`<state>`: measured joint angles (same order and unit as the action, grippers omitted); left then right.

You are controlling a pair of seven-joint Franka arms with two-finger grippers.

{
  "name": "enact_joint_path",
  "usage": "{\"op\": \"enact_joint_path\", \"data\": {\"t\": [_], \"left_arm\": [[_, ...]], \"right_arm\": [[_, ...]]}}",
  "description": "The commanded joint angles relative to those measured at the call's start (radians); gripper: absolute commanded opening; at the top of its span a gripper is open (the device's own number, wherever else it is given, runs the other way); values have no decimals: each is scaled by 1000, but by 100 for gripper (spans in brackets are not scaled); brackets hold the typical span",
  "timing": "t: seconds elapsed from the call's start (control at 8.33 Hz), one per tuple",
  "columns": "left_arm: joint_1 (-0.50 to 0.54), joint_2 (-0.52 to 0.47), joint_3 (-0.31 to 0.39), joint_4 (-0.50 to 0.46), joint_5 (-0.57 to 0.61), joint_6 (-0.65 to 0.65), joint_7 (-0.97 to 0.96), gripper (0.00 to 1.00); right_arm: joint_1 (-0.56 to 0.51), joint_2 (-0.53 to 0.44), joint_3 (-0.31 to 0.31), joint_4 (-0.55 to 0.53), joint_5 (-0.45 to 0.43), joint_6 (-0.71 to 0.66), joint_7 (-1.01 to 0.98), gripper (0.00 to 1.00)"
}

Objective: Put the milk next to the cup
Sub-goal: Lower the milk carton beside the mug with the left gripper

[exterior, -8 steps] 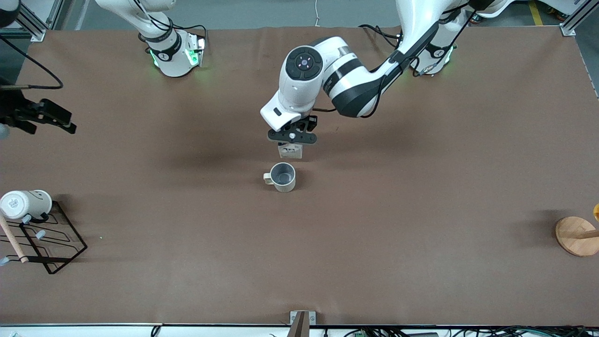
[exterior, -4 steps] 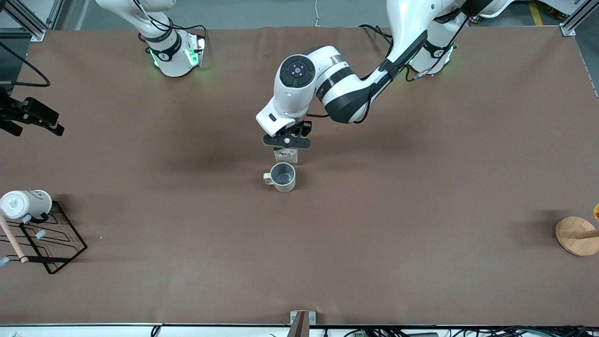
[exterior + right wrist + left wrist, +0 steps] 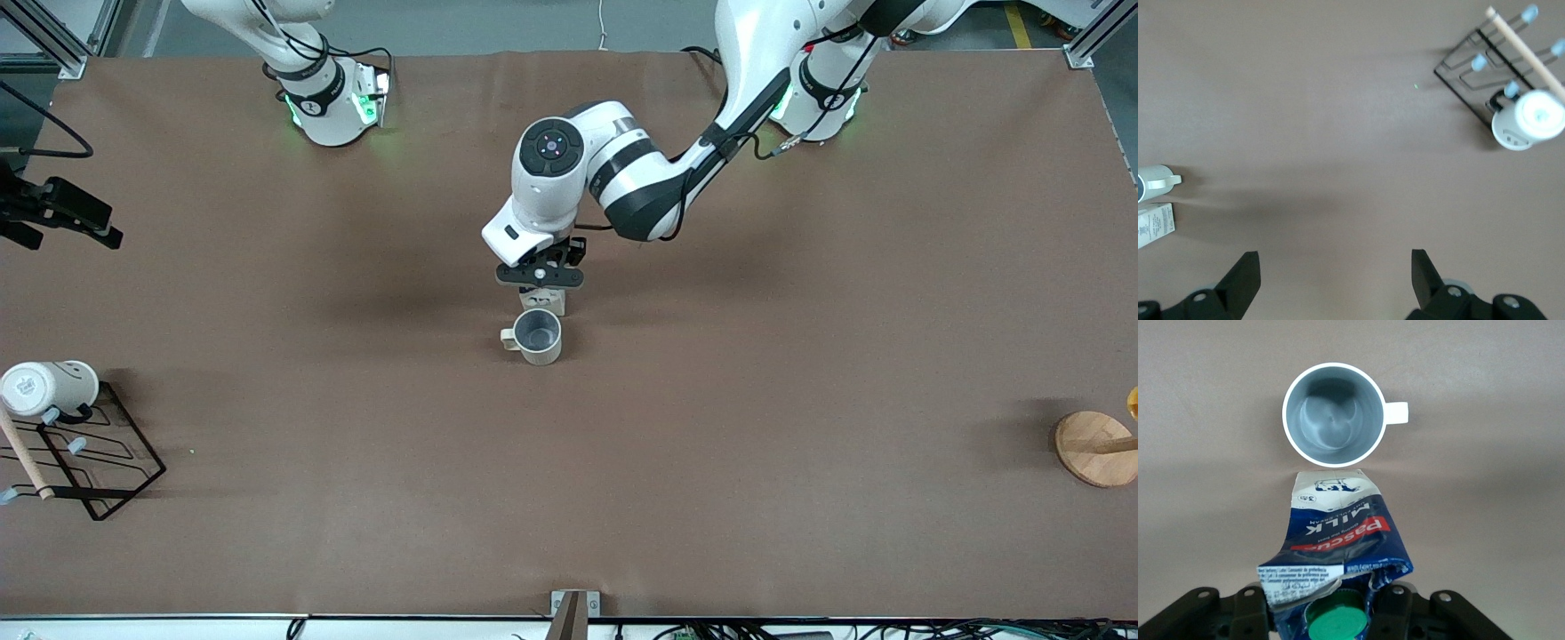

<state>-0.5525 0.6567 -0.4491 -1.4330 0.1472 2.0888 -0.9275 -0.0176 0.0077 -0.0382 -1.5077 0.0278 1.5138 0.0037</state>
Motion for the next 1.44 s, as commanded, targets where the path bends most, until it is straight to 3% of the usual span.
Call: {"op": "enact_joint_path", "data": {"t": [0.0,0.24,0.48,0.6,0.72,1.08,1.32], "left_arm": [[-18,23,7,25,31,19,-28,41],[-18,29,7,22,32,23,-31,42],[-18,37,7,20,46,23,-33,54],[-18,37,7,20,46,23,-34,70],[-20,34,7,20,46,22,-34,95],[-24,-49,7,25,46,8,-117,100],[49,-145,19,23,46,-13,-122,100]], "right_arm": [[-18,11,14,15,-6,-33,61,100],[-15,11,14,12,-8,-37,50,100],[-18,11,14,11,-11,-38,-26,100],[-18,11,14,9,-11,-37,-25,100],[-16,11,12,7,-12,-37,-25,100],[-12,12,14,7,-31,-35,-22,100],[-10,12,14,7,-31,-32,-21,100]]}}
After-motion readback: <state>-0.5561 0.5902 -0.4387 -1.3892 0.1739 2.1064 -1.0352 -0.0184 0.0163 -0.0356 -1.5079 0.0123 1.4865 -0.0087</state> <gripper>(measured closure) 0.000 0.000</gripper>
